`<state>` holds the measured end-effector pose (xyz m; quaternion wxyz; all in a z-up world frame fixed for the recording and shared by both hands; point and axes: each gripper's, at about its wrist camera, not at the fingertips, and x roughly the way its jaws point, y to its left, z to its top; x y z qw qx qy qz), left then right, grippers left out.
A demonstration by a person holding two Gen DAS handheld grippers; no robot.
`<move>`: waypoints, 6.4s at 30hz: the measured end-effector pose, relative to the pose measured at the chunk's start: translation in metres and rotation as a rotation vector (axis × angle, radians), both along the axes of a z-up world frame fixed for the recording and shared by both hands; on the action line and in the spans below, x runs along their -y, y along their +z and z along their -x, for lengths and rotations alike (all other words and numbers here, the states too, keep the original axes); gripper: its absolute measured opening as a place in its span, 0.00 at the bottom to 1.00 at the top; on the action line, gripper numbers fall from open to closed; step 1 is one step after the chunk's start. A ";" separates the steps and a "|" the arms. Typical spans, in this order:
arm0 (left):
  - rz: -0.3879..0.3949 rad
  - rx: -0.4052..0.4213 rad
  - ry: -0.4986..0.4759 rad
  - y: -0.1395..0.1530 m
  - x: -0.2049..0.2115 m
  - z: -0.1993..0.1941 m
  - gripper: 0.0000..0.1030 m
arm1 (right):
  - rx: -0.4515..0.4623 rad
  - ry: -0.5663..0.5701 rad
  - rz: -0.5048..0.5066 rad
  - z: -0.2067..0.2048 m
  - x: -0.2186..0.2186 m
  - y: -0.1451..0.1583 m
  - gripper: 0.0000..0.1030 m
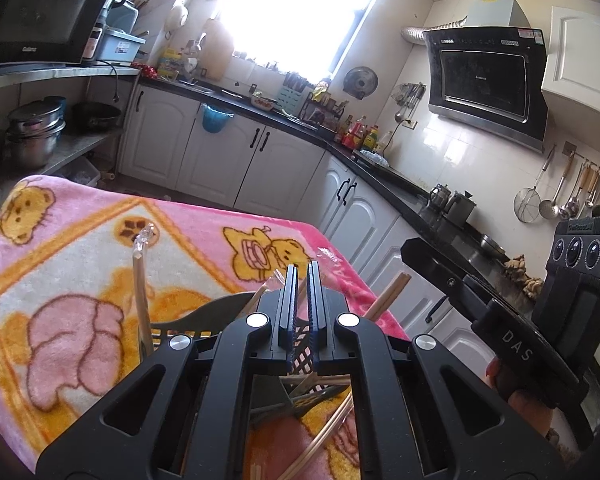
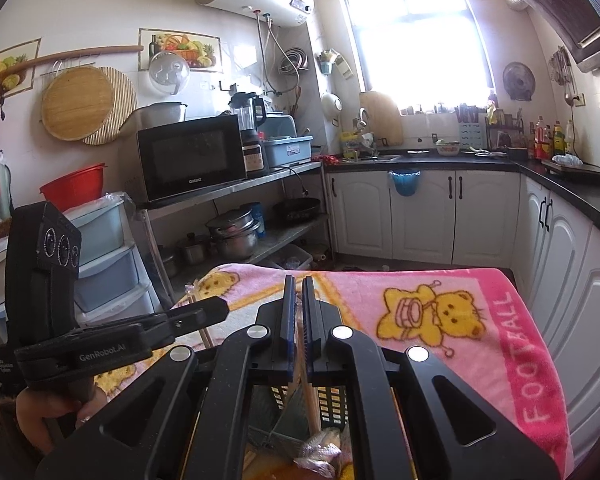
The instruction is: Organize utensils
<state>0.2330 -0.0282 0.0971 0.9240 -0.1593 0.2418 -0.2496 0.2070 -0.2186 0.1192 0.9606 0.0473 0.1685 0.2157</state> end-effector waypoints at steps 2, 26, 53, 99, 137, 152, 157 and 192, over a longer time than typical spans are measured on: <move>0.002 -0.001 0.002 -0.001 -0.002 0.002 0.05 | -0.003 -0.002 0.001 0.001 0.002 -0.001 0.04; -0.024 -0.016 0.051 -0.008 -0.021 0.038 0.52 | -0.029 -0.034 0.008 0.026 0.011 -0.003 0.34; -0.004 -0.036 0.125 -0.022 -0.043 0.070 0.90 | -0.061 -0.038 0.010 0.070 0.018 -0.023 0.48; -0.086 -0.259 0.174 -0.107 -0.066 0.092 0.90 | -0.321 0.126 0.103 0.081 -0.041 -0.115 0.51; -0.088 -0.467 0.248 -0.176 -0.109 0.052 0.28 | -0.617 0.147 0.132 0.014 -0.068 -0.190 0.36; -0.029 -0.462 0.251 -0.174 -0.122 0.060 0.04 | -0.567 0.142 0.078 0.012 -0.062 -0.181 0.07; -0.004 -0.409 0.227 -0.153 -0.115 0.067 0.04 | -0.523 0.161 0.044 0.019 -0.057 -0.164 0.06; 0.015 -0.049 -0.004 -0.012 -0.041 0.102 0.02 | -0.199 0.181 -0.011 0.079 -0.025 -0.065 0.04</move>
